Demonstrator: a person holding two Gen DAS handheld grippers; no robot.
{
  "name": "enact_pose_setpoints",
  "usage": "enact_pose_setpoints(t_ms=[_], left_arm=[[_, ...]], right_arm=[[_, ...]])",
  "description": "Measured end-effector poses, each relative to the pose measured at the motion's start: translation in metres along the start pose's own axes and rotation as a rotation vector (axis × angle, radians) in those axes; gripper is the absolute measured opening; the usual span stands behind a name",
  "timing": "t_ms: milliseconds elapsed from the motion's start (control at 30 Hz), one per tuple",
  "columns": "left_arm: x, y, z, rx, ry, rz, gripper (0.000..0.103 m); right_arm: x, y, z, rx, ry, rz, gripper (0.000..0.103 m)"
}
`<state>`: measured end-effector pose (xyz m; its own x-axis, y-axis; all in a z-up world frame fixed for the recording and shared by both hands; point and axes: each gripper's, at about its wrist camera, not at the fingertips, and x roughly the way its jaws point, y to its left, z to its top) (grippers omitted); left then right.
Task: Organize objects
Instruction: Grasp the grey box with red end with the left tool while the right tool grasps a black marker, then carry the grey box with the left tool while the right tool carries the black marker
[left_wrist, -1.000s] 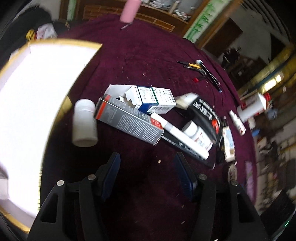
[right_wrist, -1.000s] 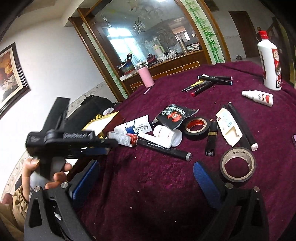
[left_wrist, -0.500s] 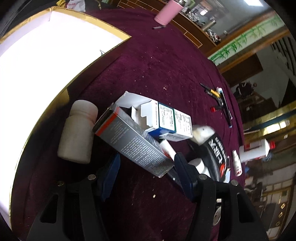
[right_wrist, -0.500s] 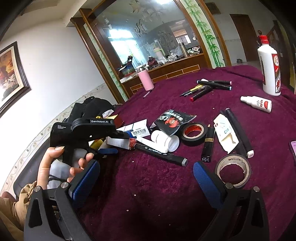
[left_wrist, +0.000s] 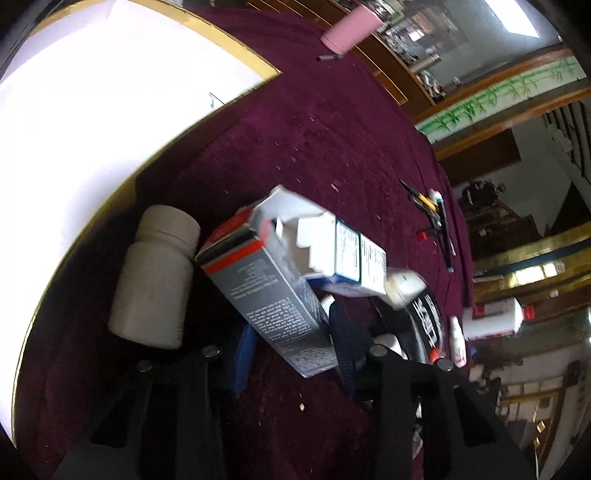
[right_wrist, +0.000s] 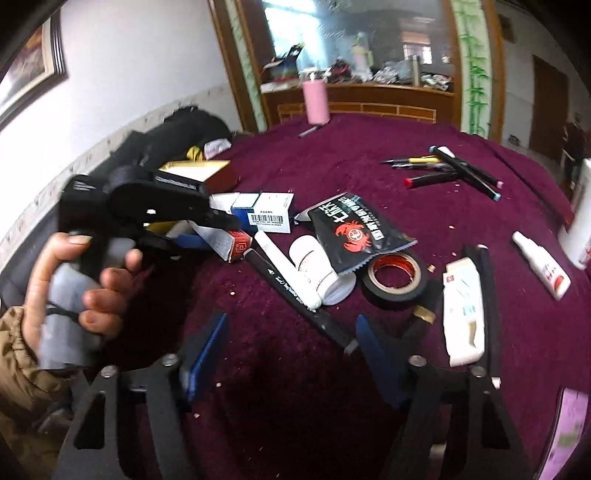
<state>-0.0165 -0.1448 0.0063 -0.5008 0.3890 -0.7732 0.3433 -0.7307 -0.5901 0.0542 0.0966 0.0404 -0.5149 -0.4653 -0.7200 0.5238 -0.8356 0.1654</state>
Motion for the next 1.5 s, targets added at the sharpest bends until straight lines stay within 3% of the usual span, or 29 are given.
enact_pose_setpoints(t_ms=[133, 300, 467, 567, 667, 1067, 1500], left_arm=[[-0.005, -0.017, -0.010, 0.149, 0.097, -0.003, 0.027], [-0.017, -0.026, -0.020, 0.306, 0.073, 0.071, 0.026], [-0.012, -0.029, -0.018, 0.365, 0.083, 0.066, 0.026], [-0.014, -0.029, -0.018, 0.384, 0.075, 0.065, 0.026], [-0.017, -0.029, -0.021, 0.402, 0.064, 0.063, 0.026], [-0.025, -0.025, -0.026, 0.399, 0.044, 0.044, 0.026], [-0.039, -0.024, -0.034, 0.417, 0.027, 0.025, 0.026]], right_arm=[[0.016, -0.002, 0.004, -0.038, 0.062, -0.009, 0.067], [0.039, -0.007, 0.005, -0.060, 0.139, -0.027, 0.049], [0.050, -0.001, 0.004, -0.085, 0.166, -0.054, 0.029], [0.048, 0.012, -0.001, -0.099, 0.173, -0.026, 0.017], [0.044, 0.023, -0.008, -0.106, 0.168, -0.057, 0.016], [0.029, 0.012, -0.019, 0.066, 0.103, 0.015, 0.016], [0.009, 0.008, -0.020, 0.148, 0.010, 0.043, 0.016]])
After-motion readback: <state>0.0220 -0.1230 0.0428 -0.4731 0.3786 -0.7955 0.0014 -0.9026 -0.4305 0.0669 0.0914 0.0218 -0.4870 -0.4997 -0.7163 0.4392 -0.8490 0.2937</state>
